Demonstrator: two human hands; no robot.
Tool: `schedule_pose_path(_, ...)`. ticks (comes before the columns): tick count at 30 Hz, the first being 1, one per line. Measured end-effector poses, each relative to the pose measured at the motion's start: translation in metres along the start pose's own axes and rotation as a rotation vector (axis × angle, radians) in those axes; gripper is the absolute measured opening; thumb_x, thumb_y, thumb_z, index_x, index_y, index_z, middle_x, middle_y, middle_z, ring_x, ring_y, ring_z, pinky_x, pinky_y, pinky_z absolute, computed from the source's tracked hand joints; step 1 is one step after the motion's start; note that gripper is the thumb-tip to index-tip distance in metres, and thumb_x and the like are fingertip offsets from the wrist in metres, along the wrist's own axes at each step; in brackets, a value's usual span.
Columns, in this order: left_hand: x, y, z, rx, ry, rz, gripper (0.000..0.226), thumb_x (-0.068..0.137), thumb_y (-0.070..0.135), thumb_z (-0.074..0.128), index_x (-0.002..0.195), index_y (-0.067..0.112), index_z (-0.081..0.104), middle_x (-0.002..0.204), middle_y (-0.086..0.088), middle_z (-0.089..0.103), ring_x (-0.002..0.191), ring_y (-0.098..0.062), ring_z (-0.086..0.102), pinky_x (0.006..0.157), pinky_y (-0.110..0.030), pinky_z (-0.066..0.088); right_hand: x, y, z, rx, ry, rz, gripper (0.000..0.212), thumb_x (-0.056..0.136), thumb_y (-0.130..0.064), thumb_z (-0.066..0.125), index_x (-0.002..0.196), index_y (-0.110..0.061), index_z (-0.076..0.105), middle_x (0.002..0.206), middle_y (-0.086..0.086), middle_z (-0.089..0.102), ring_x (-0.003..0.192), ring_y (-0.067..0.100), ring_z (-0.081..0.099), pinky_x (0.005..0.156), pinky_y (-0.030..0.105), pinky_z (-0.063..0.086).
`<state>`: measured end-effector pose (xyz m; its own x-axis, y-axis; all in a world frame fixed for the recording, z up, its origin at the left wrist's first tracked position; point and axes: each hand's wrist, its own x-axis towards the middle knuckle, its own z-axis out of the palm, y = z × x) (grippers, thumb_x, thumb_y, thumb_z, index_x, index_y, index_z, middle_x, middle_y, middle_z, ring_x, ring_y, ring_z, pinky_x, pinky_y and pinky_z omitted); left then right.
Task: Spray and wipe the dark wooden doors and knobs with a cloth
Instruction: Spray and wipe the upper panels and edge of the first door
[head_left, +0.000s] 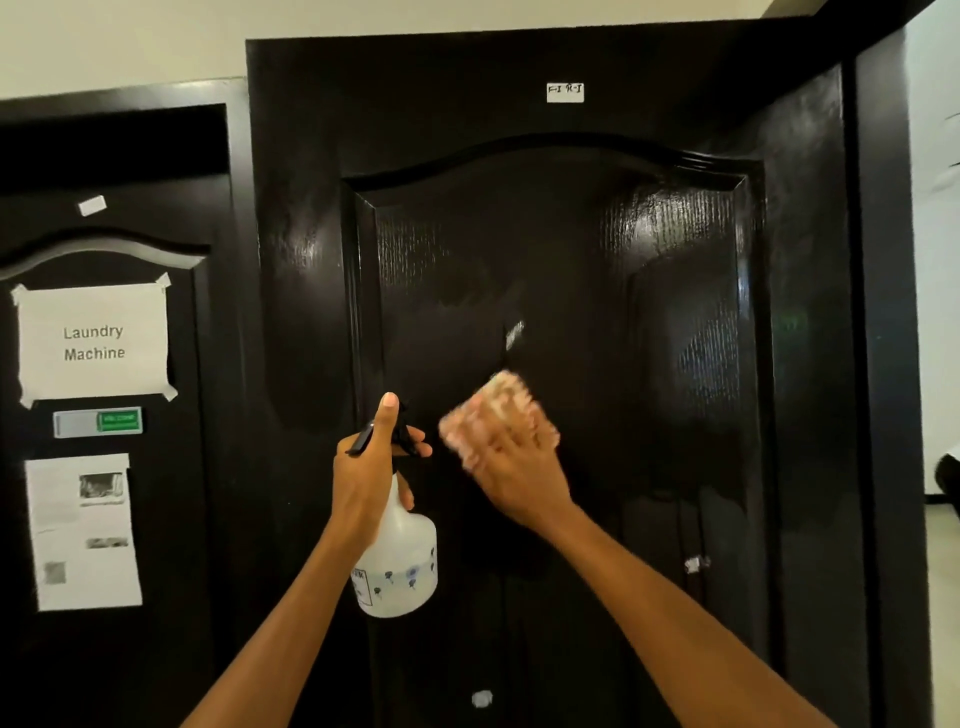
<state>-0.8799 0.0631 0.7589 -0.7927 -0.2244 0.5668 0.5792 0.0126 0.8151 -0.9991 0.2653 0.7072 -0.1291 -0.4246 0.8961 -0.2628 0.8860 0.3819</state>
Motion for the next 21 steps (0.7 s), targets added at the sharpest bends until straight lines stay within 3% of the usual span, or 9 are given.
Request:
schedule_pose_path(2,0.001,0.001,-0.004,0.015,-0.019,0.008,0.069,0.097,0.063,0.049,0.093,-0.002,0.074,0.086,-0.016,0.077,0.038,-0.023,0.053,0.038,-0.029,0.043,-0.033,-0.004,0.006,-0.062,-0.225,-0.375,0.073,0.098,-0.051,0.052,0.160,-0.034,0.017,0.169,0.001,0.014,0.155,0.031,-0.003,0.123,0.060,0.001)
schedule_pose_path(3,0.002,0.002,-0.004,0.020,-0.032,0.012,0.070,0.097,0.064,0.049,0.093,-0.001,0.074,0.086,-0.016,0.077,0.038,-0.023,0.054,0.038,-0.029,0.043,-0.035,0.005,0.006,-0.079,-0.254,-0.484,0.070,0.100,-0.052,0.047,0.160,-0.036,0.014,0.169,-0.002,0.012,0.156,0.030,-0.003,0.123,0.059,0.000)
schedule_pose_path(5,0.004,0.006,-0.002,0.018,-0.055,0.012,0.070,0.096,0.065,0.049,0.093,0.000,0.074,0.086,-0.015,0.077,0.038,-0.024,0.054,0.038,-0.029,0.044,-0.016,0.028,-0.002,-0.076,-0.168,-0.460,0.063,0.100,-0.047,0.049,0.158,-0.035,0.026,0.166,0.000,0.026,0.155,0.032,0.013,0.122,0.062,0.010)
schedule_pose_path(6,0.006,0.009,0.001,0.012,-0.066,0.007,0.070,0.096,0.065,0.049,0.094,-0.001,0.073,0.086,-0.015,0.077,0.038,-0.024,0.054,0.038,-0.029,0.044,0.000,0.044,-0.008,-0.092,-0.099,-0.327,0.061,0.099,-0.042,0.053,0.156,-0.034,0.034,0.162,0.002,0.034,0.153,0.035,0.021,0.119,0.065,0.018)
schedule_pose_path(8,0.011,0.017,0.005,0.012,-0.095,0.005,0.071,0.095,0.065,0.050,0.094,-0.002,0.073,0.086,-0.016,0.077,0.041,-0.024,0.056,0.039,-0.028,0.045,0.041,0.080,-0.030,-0.082,0.003,0.140,0.062,0.097,-0.039,0.052,0.156,-0.032,0.034,0.161,0.004,0.034,0.150,0.037,0.025,0.113,0.069,0.026)
schedule_pose_path(10,0.017,0.022,0.008,0.013,-0.111,0.021,0.071,0.096,0.065,0.050,0.094,-0.002,0.072,0.087,-0.017,0.077,0.043,-0.025,0.057,0.039,-0.028,0.046,0.077,0.104,-0.050,0.022,0.080,0.578,0.061,0.103,-0.045,0.043,0.159,-0.034,0.021,0.167,0.004,0.019,0.154,0.035,0.014,0.118,0.067,0.019)
schedule_pose_path(12,0.025,0.027,0.007,0.015,-0.093,0.038,0.071,0.098,0.064,0.048,0.093,-0.003,0.071,0.084,-0.016,0.076,0.041,-0.023,0.056,0.039,-0.028,0.046,0.100,0.104,-0.053,0.095,0.097,0.729,0.061,0.106,-0.048,0.035,0.161,-0.034,0.013,0.170,0.003,0.006,0.156,0.033,0.000,0.122,0.064,0.009)
schedule_pose_path(17,0.042,0.037,0.007,0.002,-0.026,0.008,0.073,0.097,0.069,0.047,0.070,0.003,0.063,0.061,-0.012,0.062,0.041,-0.022,0.050,0.043,-0.031,0.047,0.069,0.062,-0.026,0.048,0.055,0.362,0.060,0.104,-0.043,0.038,0.160,-0.032,0.020,0.169,0.002,0.018,0.155,0.031,0.010,0.121,0.062,0.017)
schedule_pose_path(21,0.054,0.039,-0.001,-0.015,-0.064,0.001,0.078,0.097,0.069,0.048,0.088,-0.004,0.073,0.080,-0.014,0.077,0.040,-0.026,0.050,0.041,-0.030,0.045,0.027,0.034,-0.006,-0.041,-0.047,-0.042,0.059,0.098,-0.045,0.045,0.154,-0.027,0.036,0.159,0.010,0.037,0.150,0.037,0.022,0.112,0.068,0.031)
